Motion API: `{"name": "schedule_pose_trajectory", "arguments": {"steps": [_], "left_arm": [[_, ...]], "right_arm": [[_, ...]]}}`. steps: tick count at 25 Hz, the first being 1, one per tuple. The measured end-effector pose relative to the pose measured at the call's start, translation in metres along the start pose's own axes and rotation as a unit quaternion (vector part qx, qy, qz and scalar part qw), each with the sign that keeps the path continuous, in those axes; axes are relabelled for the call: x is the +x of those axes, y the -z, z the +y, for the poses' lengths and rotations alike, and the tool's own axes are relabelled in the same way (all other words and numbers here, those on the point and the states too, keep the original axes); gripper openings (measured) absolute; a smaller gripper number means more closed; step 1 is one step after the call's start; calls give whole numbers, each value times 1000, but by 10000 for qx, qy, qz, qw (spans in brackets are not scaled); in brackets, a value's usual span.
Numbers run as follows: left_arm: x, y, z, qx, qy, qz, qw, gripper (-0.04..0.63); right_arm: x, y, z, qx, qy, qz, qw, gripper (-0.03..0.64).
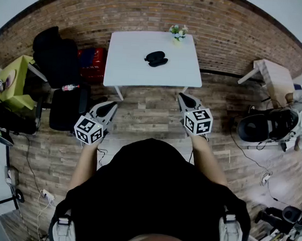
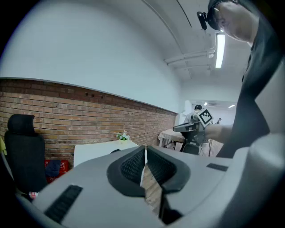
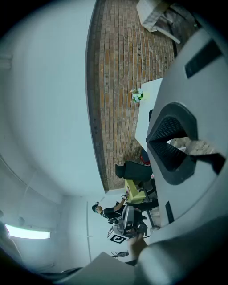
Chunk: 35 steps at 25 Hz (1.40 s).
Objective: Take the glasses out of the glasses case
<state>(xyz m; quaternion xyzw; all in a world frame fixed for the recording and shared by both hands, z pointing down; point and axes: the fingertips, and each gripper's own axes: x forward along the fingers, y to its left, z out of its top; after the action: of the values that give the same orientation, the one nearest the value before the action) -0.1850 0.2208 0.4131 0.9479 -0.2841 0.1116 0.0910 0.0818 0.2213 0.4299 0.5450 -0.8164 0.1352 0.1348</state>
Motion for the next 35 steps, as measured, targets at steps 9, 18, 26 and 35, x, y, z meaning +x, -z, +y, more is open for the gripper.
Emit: {"name": "schedule_pose_trajectory", "arguments": {"steps": [9, 18, 26, 35], "left_arm": [[-5, 6, 19, -37, 111, 41, 9999, 21], [-11, 3, 42, 42, 359, 68, 9993, 21], [-10, 0, 54, 47, 516, 78, 9986, 21], [-5, 0, 68, -24, 417, 20, 9991, 21]], "right_arm": [[16, -5, 13, 70, 33, -40, 10000, 15], [34, -13, 30, 158, 253, -91, 9995, 15], [43, -14, 37, 188, 359, -11, 9992, 15], [57, -18, 28, 152, 417, -1, 9990, 15]]}}
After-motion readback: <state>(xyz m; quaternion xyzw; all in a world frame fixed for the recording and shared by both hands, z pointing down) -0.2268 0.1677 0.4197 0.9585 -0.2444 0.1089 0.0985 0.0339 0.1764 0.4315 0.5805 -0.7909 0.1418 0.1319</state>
